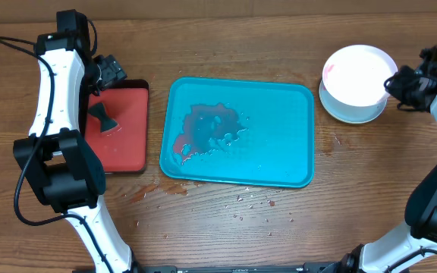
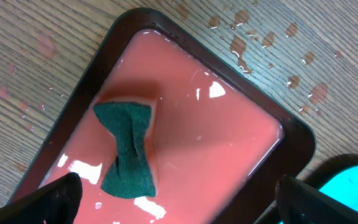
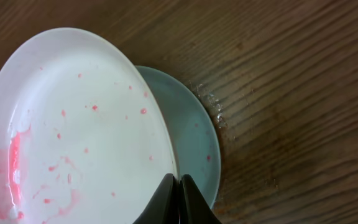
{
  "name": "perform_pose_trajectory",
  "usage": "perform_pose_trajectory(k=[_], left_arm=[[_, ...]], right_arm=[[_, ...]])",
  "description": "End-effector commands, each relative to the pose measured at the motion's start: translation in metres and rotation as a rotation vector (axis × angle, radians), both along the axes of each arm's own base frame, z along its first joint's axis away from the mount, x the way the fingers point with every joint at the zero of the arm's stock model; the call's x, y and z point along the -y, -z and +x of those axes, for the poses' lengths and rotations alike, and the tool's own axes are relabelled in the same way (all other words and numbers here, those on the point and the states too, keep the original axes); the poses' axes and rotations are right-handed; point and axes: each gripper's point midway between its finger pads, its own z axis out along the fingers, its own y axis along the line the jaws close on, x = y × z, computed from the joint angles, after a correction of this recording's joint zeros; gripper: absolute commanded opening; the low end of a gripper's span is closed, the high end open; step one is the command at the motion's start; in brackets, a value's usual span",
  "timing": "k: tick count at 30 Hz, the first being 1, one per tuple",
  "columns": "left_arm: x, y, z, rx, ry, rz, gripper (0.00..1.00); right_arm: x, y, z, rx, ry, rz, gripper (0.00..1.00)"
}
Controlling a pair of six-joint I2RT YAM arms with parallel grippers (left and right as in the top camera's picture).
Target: Clean dirty plates on tray and stack at the side
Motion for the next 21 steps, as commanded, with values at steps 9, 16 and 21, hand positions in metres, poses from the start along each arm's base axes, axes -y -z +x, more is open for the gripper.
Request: perform_pose_trajectory(k=[9, 16, 21], left_arm=[[-0.001, -0.019, 0.003, 0.047, 0.006, 0.006, 1.00], [-0.001, -0.019, 0.003, 0.046, 0.006, 0.005, 1.00], [-0.001, -0.019, 0.003, 0.046, 0.006, 0.005, 1.00]], right_arm=[[-0.001, 0.011, -0.004, -0.003, 0.006, 0.021, 0.83], [-0.010, 0.005, -0.025, -0.066, 0.004, 0.050, 1.00], [-0.036, -0.037, -0.054, -0.065, -0.075, 0.054, 1.00]])
